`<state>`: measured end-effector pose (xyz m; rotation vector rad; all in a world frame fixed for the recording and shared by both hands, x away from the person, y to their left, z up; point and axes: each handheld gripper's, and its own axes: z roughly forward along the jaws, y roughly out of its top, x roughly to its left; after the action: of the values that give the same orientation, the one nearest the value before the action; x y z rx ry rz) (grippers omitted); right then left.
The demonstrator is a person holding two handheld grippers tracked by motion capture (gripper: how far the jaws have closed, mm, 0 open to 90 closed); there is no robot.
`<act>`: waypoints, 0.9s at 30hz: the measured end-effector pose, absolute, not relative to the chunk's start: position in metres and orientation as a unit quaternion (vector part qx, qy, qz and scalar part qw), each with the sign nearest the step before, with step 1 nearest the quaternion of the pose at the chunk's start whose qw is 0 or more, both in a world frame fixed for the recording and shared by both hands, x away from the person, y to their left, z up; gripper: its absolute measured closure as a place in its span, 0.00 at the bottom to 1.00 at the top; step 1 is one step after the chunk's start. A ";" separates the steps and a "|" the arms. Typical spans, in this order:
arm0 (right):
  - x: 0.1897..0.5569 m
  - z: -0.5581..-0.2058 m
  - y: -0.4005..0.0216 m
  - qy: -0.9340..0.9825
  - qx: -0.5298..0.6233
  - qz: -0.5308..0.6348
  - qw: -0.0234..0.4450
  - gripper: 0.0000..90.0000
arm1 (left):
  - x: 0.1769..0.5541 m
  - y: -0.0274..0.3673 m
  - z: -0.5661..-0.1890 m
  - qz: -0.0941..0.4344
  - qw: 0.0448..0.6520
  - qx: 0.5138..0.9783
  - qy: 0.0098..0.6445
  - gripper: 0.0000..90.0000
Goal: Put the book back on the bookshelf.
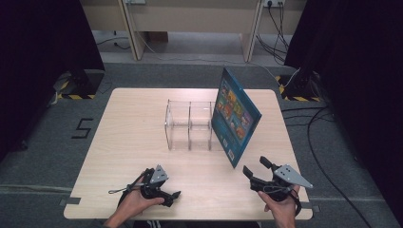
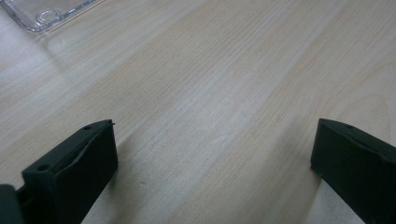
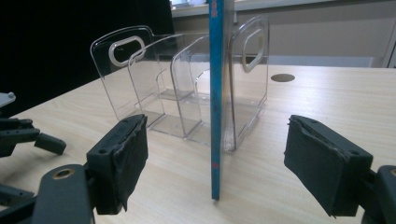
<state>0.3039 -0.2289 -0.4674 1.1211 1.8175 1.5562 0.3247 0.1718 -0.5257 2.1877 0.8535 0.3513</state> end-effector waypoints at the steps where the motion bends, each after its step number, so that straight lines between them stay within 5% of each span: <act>1: 0.303 -0.468 -0.229 0.667 0.410 0.570 0.247 0.25 | 0.325 0.172 -0.526 0.137 0.374 0.854 0.333 0.00; 27: 0.287 -0.485 -0.242 0.711 0.417 0.524 0.217 0.18 | 0.323 0.172 -0.526 0.137 0.375 0.854 0.333 0.00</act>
<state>0.2868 -0.2417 -0.4854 1.1544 1.9688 1.4510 0.3234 0.1724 -0.5258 2.1866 0.8536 0.3495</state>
